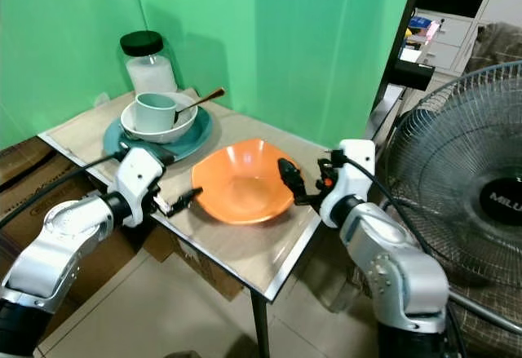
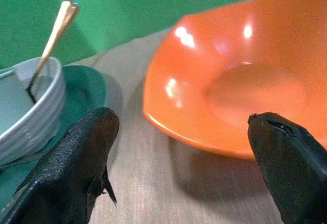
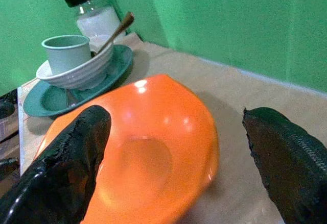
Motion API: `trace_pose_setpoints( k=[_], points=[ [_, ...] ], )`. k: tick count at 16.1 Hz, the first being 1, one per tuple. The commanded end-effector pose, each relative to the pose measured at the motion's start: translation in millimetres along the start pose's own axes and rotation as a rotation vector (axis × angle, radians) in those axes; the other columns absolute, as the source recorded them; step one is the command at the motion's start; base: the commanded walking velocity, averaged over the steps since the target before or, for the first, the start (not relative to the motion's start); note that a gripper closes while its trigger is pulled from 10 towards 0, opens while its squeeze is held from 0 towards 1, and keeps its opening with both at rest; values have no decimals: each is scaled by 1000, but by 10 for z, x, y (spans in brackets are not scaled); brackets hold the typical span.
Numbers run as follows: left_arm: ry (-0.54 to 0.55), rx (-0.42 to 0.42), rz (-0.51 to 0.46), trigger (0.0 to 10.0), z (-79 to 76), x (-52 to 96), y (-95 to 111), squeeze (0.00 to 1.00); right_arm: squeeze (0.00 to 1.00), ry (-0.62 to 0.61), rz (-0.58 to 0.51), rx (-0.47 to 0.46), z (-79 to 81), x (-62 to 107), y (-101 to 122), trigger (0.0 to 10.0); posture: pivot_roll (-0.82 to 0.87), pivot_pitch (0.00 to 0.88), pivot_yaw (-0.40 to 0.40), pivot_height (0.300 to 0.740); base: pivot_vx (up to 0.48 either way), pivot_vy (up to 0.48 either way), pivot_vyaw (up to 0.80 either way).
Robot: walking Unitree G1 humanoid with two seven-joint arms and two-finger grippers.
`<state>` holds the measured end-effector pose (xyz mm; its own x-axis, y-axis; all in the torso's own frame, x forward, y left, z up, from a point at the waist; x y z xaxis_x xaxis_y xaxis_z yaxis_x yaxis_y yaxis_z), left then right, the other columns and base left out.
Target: Setting the table
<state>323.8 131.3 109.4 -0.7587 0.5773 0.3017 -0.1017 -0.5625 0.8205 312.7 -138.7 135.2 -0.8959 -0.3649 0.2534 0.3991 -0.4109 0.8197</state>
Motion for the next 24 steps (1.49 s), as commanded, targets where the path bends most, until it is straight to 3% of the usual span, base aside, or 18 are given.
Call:
trace_pose_setpoints(
  k=[1,2,4,8,10,11,12,13,15,17,18,20,21,22,24],
  points=[
    [-23,-28,20,10000,-27,14,-57,0,525,-12,27,-17,-9,-12,24,10000,51,0,52,740,0,0,0],
    [-26,-46,43,10000,-40,22,-127,0,0,-12,67,-40,13,-25,-4,10000,52,0,51,740,0,0,0],
    [-32,-57,61,10000,-61,32,-196,0,0,15,110,-72,83,-42,-40,10000,54,0,49,740,0,0,0],
    [-42,-71,66,10000,-101,43,-231,0,0,52,304,-196,239,-62,-284,10000,56,0,43,740,0,0,0],
    [-40,-77,60,10000,-102,35,-227,0,0,74,329,-234,315,-85,-307,10000,58,0,40,740,0,0,0],
    [-39,-78,58,10000,-98,28,-221,0,0,65,351,-245,329,-105,-347,5373,58,0,39,740,0,0,0],
    [-38,-79,56,10000,-96,26,-216,0,0,55,365,-252,328,-114,-371,3059,59,0,39,740,0,0,0],
    [-36,-81,53,10000,-95,25,-210,0,0,34,394,-260,314,-121,-422,0,60,0,37,740,0,0,0],
    [-37,-83,52,10000,-101,28,-209,0,0,-34,451,-261,229,-123,-536,0,64,0,34,740,0,0,0],
    [-36,-86,51,10000,-102,33,-209,0,0,-15,388,-263,239,-145,-401,1529,66,0,33,740,0,0,0],
    [-35,-88,51,10000,-102,37,-212,0,0,29,302,-260,287,-164,-188,10000,63,0,35,740,0,0,0],
    [-35,-90,52,10000,-108,32,-216,0,0,27,286,-266,267,-169,-122,10000,62,0,34,740,0,0,0],
    [-36,-92,52,10000,-109,30,-216,0,678,19,284,-271,246,-173,-114,10000,62,0,34,740,0,0,0],
    [-36,-94,51,10000,-106,28,-213,0,1000,-12,270,-281,172,-182,-92,10000,63,0,32,740,0,0,0],
    [-33,-97,51,10000,-96,27,-212,0,1000,-59,247,-261,77,-180,-55,10000,63,0,32,740,0,0,0]
  ],
)
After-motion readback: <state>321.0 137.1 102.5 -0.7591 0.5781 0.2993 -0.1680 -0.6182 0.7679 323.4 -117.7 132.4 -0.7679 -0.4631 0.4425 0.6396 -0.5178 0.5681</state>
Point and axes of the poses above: a point about 5 cm out from each wrist's last joint towards the gripper, its own x axis pointing back from the gripper into the wrist, its own y axis along the axis of the wrist's last joint, z = x × y, the point moved 5 cm from there along -x, pointing out of the wrist towards the gripper, and after that the axes turned 13 degrees about -x, right-handed, at the moved point
